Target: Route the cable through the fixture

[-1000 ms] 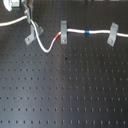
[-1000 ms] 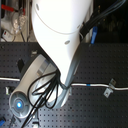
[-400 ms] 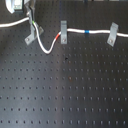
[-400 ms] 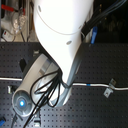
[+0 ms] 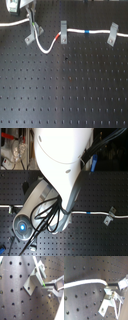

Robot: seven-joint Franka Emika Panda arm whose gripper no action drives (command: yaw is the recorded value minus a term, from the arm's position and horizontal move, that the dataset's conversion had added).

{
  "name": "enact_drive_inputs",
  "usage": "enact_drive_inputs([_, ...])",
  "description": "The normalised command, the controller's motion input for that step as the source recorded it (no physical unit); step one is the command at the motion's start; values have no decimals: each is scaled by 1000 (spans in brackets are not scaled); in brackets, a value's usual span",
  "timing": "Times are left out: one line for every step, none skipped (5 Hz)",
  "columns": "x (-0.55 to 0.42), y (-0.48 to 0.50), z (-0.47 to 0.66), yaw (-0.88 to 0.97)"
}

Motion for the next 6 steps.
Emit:
enact_drive_inputs([-264,-27,182,131])
enact_drive_inputs([-340,-56,50,137])
enact_drive_inputs([-377,-40,10,154])
enact_drive_inputs([-298,175,2,220])
enact_drive_inputs([-233,354,5,251])
enact_drive_inputs([-12,25,-26,-71])
